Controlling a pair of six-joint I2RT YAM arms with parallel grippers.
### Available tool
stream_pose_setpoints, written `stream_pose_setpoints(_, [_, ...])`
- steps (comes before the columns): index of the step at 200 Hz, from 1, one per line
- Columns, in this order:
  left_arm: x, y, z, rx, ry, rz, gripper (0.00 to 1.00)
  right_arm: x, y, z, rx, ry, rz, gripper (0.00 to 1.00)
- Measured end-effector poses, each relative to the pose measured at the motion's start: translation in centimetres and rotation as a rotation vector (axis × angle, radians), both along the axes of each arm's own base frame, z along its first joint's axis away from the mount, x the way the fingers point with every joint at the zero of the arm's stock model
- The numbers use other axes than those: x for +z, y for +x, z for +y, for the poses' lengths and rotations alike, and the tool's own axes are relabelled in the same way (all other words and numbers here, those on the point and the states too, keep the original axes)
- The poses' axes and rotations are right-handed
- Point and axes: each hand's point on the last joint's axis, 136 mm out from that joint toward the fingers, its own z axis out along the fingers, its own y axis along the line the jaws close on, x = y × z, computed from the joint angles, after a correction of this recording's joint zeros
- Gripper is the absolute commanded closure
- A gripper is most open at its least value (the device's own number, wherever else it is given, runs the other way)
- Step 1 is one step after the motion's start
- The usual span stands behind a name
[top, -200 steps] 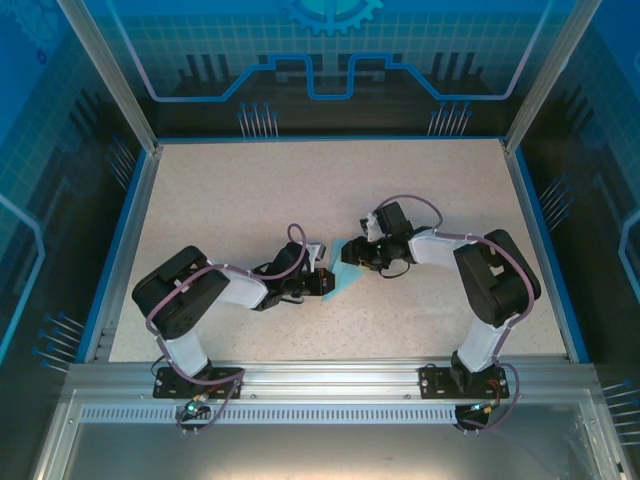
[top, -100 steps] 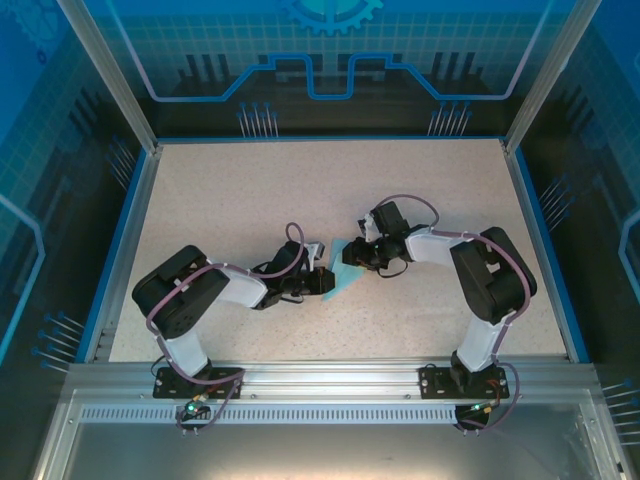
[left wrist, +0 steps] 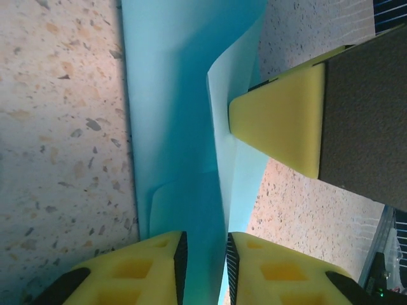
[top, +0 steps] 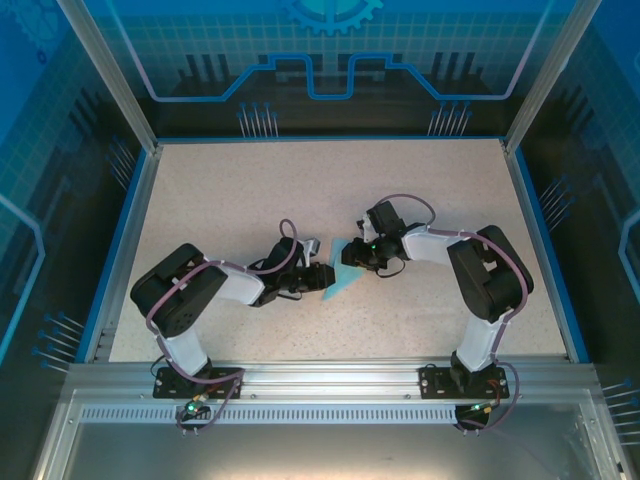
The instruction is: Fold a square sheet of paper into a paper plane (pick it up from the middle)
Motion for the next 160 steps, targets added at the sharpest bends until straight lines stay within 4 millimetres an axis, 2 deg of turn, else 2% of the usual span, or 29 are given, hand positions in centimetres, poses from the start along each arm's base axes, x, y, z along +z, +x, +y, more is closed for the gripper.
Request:
stream_pose_setpoints(89, [0.3,0.6,0.2,0.022,-0.016,0.013,0.73,0.0,0.1,0.2,0.001,-0.019,0.000,0.56])
stream_pose_setpoints(160, [1.6,1.2,1.9,0.082,-0.023,-0.018,0.71,-0.2,0.3,0.1,-0.005,-0.078,0.009,0.56])
